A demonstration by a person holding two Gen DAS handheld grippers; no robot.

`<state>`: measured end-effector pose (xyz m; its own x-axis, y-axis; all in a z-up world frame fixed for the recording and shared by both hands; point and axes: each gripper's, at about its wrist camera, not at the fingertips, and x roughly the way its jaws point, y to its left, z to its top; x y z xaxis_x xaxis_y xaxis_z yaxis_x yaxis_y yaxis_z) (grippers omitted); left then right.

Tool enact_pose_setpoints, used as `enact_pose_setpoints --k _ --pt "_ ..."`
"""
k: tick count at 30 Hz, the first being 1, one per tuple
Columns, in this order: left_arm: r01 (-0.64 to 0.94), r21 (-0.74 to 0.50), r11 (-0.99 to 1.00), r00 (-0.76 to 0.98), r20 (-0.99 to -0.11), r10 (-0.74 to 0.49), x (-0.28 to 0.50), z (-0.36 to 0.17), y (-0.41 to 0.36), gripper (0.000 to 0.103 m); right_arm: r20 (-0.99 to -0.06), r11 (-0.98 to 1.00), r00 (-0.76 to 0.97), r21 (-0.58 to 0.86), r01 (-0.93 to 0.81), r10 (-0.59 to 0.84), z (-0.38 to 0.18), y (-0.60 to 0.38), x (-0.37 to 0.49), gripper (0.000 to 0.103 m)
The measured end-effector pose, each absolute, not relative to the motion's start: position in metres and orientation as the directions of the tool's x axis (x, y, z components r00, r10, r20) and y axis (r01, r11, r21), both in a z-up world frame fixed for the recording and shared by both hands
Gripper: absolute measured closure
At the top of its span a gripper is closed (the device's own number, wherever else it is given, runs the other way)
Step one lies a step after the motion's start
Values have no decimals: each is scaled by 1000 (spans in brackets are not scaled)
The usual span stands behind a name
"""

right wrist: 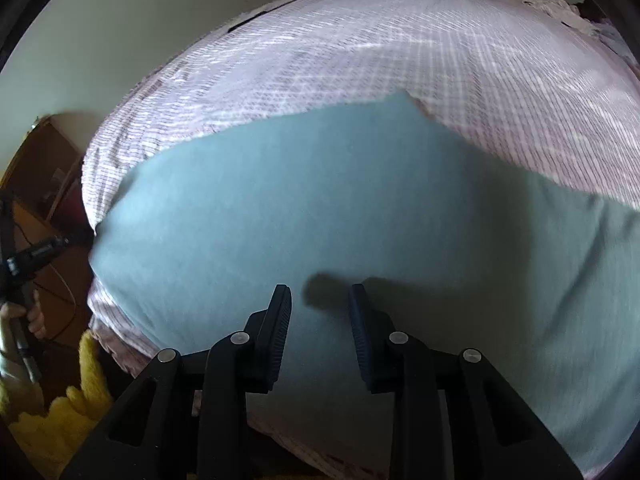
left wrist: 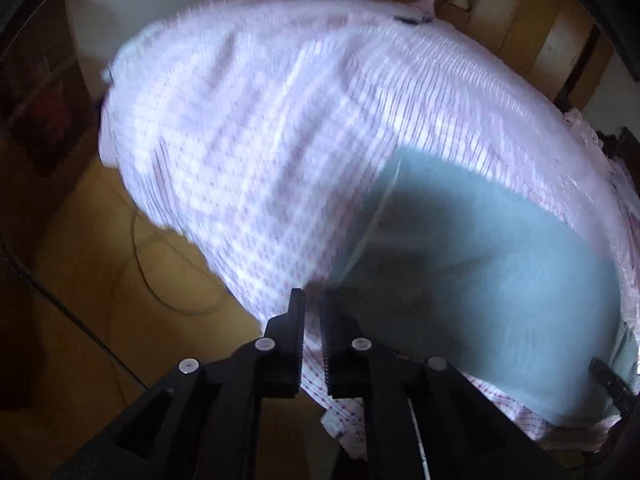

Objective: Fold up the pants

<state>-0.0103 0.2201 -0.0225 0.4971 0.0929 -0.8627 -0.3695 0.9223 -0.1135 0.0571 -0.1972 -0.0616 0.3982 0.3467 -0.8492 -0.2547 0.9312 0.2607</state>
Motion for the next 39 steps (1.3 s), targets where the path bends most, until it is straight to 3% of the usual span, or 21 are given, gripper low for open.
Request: enact_pose_setpoints --k 3,5,9,14,18,20,22,25,26,33,37,39 --pt "-320 -144 936 572 -817 70 -10 9 211 94 -840 926 407 261 -274 358 -58 -186 68 80" --pt "-268 -185 945 604 -797 15 -5 19 201 85 -834 916 403 269 -298 376 -56 -174 79 80" --pt "-129 -251 959 609 -784 -123 18 19 169 84 -827 894 398 252 -370 398 -50 -149 94 80" --pt "-65 -355 933 535 -801 -267 45 -3 142 84 -827 838 342 252 -484 446 -55 -105 108 80" --pt "-67 -202 977 545 -828 -134 49 -19 132 84 -847 815 304 228 -533 436 -73 -68 125 79" --pt "-108 -169 980 555 -828 -81 52 -28 145 95 -840 805 315 215 -553 441 -78 -54 132 73" --pt "-172 -129 977 567 -824 -9 54 -33 162 95 -821 790 327 224 -570 468 -77 -44 138 63" --pt "-269 37 963 554 -811 186 59 -42 180 94 -809 794 344 227 -564 476 -76 -33 147 57" --pt "-286 57 957 541 -815 210 63 -46 187 88 -800 796 361 223 -562 479 -75 -29 148 57" --pt "-222 -112 969 572 -820 36 60 -22 198 87 -755 814 416 263 -517 507 -55 -42 137 57" --pt "-120 -172 978 607 -792 -64 61 -5 175 64 -769 831 417 256 -493 484 -47 -60 123 57" --pt "-93 -173 980 603 -794 -83 69 -6 162 62 -776 844 426 243 -479 465 -46 -71 116 57"
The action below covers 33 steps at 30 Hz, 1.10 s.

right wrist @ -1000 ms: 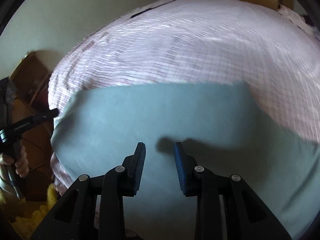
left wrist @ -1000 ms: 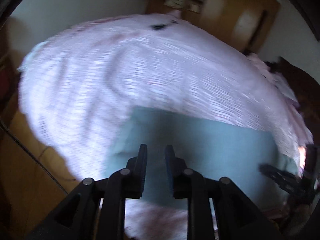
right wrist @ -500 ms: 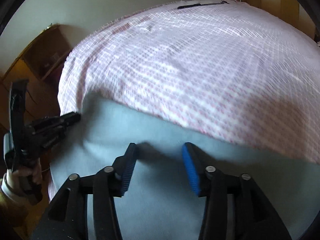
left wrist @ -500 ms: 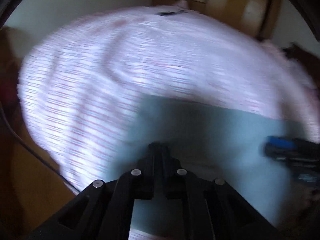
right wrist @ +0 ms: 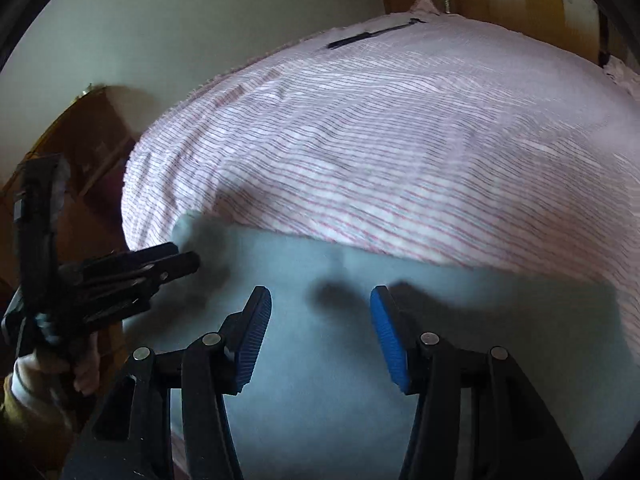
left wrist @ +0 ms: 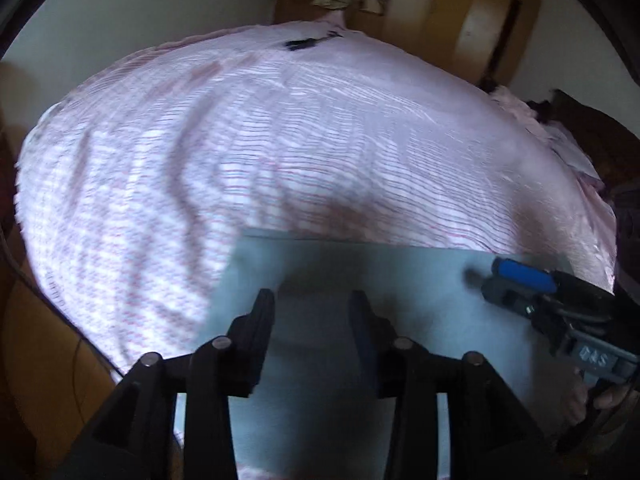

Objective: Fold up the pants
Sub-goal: 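Press the folded pants flat with both grippers, then grasp the pants waistband end with the right gripper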

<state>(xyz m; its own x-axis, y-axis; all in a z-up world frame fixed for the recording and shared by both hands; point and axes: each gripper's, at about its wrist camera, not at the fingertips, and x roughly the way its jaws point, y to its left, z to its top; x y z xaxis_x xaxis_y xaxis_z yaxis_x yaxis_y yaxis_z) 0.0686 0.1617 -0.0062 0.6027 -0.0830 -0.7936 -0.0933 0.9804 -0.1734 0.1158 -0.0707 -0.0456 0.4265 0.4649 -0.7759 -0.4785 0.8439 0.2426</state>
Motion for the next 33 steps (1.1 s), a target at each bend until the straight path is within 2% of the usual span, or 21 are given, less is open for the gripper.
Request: enact_pose_setpoints --k 4,8,10,15,19,24,29,33 --pt "-86 -125 988 575 -817 -53 78 -20 145 61 -799 866 430 211 -453 420 -58 -76 121 57" --pt "-119 -69 990 590 -807 14 96 -33 151 52 -794 879 453 204 -432 407 -73 -69 138 57" --pt "-131 -55 990 595 -803 34 109 -39 155 49 -785 881 463 211 -424 411 -67 -70 137 57" --pt "-138 -27 990 573 -818 58 114 -31 149 50 -771 879 491 183 -439 406 -42 -91 111 57" --pt "-138 -67 988 562 -827 23 86 -14 145 50 -773 895 511 160 -416 376 -23 -126 82 57" --pt "-145 -107 984 554 -833 -9 59 -1 144 50 -771 932 539 196 -305 339 -13 -187 42 57" --pt "-159 -83 984 522 -853 13 40 -12 141 49 -776 967 578 183 -178 253 -5 -242 2 57" --pt "-153 -62 986 504 -863 24 35 -23 137 46 -782 971 581 227 -71 225 -4 -286 -28 57"
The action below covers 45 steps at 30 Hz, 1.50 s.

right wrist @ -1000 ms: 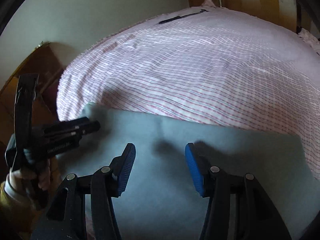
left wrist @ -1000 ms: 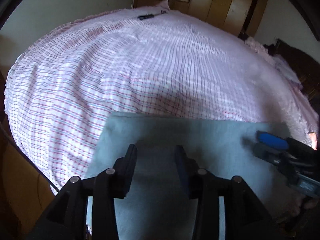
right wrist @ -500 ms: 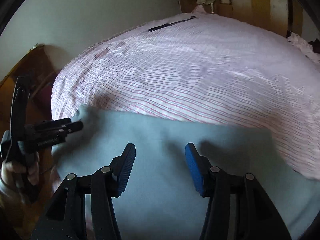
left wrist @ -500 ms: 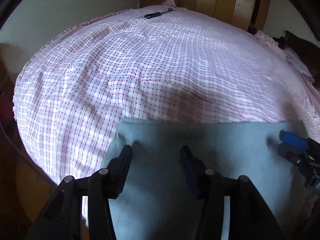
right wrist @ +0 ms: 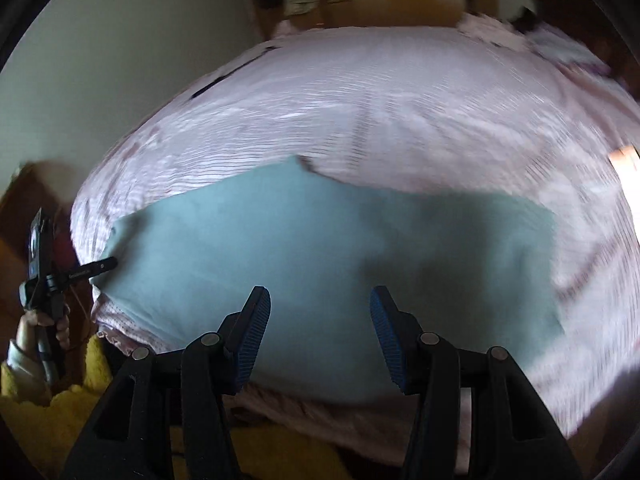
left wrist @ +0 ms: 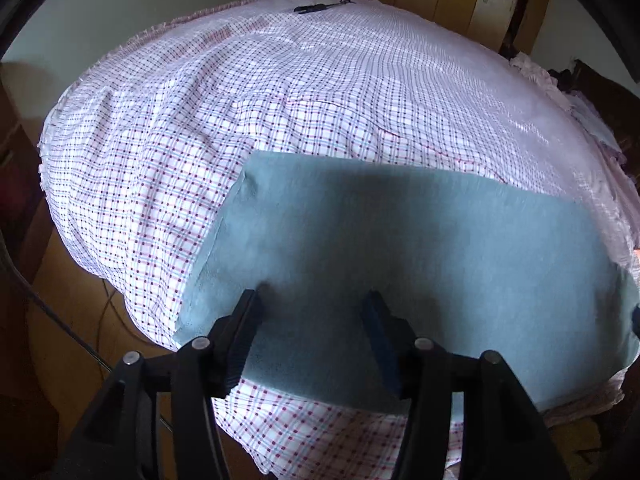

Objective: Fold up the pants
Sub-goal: 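Grasp the pants waistband end with the right gripper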

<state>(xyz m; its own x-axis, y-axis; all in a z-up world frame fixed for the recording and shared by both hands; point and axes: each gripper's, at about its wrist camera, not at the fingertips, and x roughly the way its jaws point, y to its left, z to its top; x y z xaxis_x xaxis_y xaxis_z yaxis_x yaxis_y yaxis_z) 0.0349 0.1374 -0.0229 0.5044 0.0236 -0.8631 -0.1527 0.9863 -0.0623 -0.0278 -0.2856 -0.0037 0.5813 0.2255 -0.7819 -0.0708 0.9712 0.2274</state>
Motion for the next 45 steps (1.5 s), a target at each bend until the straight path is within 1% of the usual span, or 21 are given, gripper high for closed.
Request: enact_pose_setpoints --k 6,10,15,19,23,28,32,34,37,40,42,43,45 --pt "-169 -67 983 500 -865 27 36 -22 137 44 -776 941 588 331 71 228 -13 -340 -68 57" --pt "-178 -77 981 501 -865 23 35 -24 139 41 -759 907 603 398 134 244 -21 -363 -79 57" --pt "-192 -83 978 497 -868 23 36 -27 142 39 -738 850 604 495 179 302 -38 -381 -77 57" --pt "-190 -69 979 499 -866 35 37 -28 141 37 -716 830 618 529 177 324 -45 -383 -71 57" --pt "-187 -61 980 500 -865 41 37 -28 141 37 -684 822 661 541 177 308 -49 -386 -60 57" --pt "-186 -69 980 498 -867 33 37 -28 143 36 -629 748 701 630 207 336 -62 -396 -44 57" --pt "-177 -78 981 491 -871 20 40 -29 147 35 -568 707 774 667 233 281 -55 -410 -50 57" --pt "-176 -82 981 490 -872 15 40 -28 147 35 -552 699 793 674 241 259 -53 -418 -56 57" --pt "-176 -80 981 490 -872 17 40 -29 147 35 -559 709 797 657 256 230 -50 -426 -60 64" --pt "-178 -74 981 490 -872 23 40 -29 147 35 -595 759 779 597 262 199 -49 -424 -62 69" --pt "-175 -73 982 490 -871 23 40 -29 147 35 -631 836 765 484 257 129 -41 -411 -63 69" --pt "-173 -74 982 490 -871 21 40 -30 147 34 -644 881 761 402 248 80 -35 -402 -63 69" --pt "-172 -76 982 491 -871 18 41 -30 148 34 -643 951 766 238 200 0 -24 -384 -64 69"
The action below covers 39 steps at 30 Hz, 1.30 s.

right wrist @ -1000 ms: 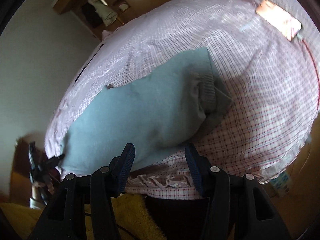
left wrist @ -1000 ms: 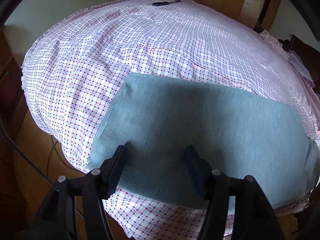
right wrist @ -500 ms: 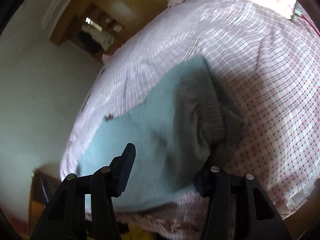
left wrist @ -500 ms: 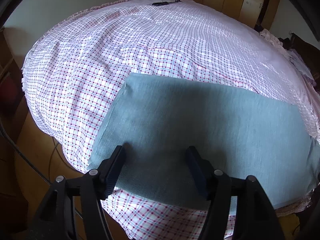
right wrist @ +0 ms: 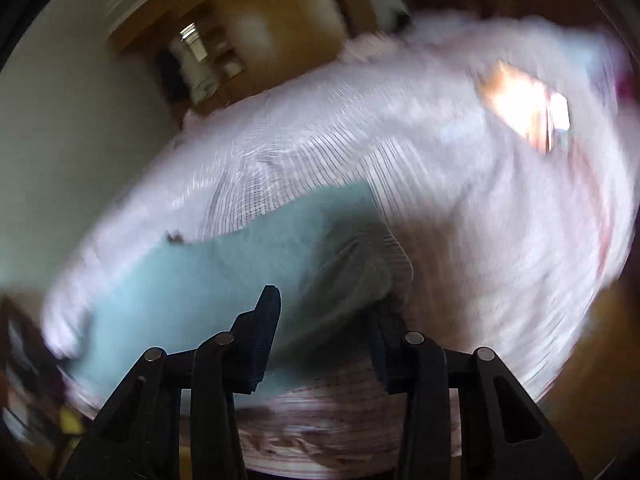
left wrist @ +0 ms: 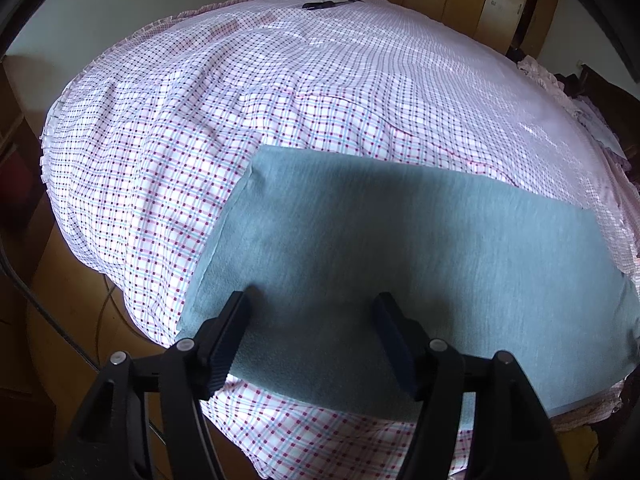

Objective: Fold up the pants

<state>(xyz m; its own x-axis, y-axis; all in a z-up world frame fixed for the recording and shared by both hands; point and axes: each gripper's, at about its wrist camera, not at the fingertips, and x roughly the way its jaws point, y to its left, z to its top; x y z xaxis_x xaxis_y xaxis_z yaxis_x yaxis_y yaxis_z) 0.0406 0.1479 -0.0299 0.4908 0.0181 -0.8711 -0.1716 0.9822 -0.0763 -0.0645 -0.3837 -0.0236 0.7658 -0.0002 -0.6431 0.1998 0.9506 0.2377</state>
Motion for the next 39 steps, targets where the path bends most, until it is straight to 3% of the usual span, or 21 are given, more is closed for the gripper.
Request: enact_pose_setpoints --k 3,9,18,23,26,32,34,39 --pt "-170 -72 983 492 -870 22 41 -30 148 34 -635 981 772 128 146 -32 -19 -372 -64 68" --pt "-166 -65 984 495 -869 26 42 -31 148 34 -760 882 646 345 319 64 -61 -424 -63 67" --pt "-167 -63 984 495 -868 28 42 -31 149 33 -692 804 686 529 272 223 -65 -436 -67 64" --pt "-162 -58 985 496 -868 31 42 -31 148 33 -661 822 734 500 271 160 -66 -427 -45 57" --pt "-175 -46 983 501 -864 49 42 -31 148 26 -638 790 752 542 287 164 -71 -431 -35 57" --pt "-186 -46 982 505 -861 55 40 -31 150 25 -594 698 777 647 305 211 -79 -441 -22 58" --pt "-184 -35 982 509 -858 65 39 -29 148 25 -574 702 793 651 289 205 -74 -441 -27 88" --pt "-167 10 986 534 -839 99 34 -17 138 25 -458 621 861 746 240 218 -57 -453 -47 93"
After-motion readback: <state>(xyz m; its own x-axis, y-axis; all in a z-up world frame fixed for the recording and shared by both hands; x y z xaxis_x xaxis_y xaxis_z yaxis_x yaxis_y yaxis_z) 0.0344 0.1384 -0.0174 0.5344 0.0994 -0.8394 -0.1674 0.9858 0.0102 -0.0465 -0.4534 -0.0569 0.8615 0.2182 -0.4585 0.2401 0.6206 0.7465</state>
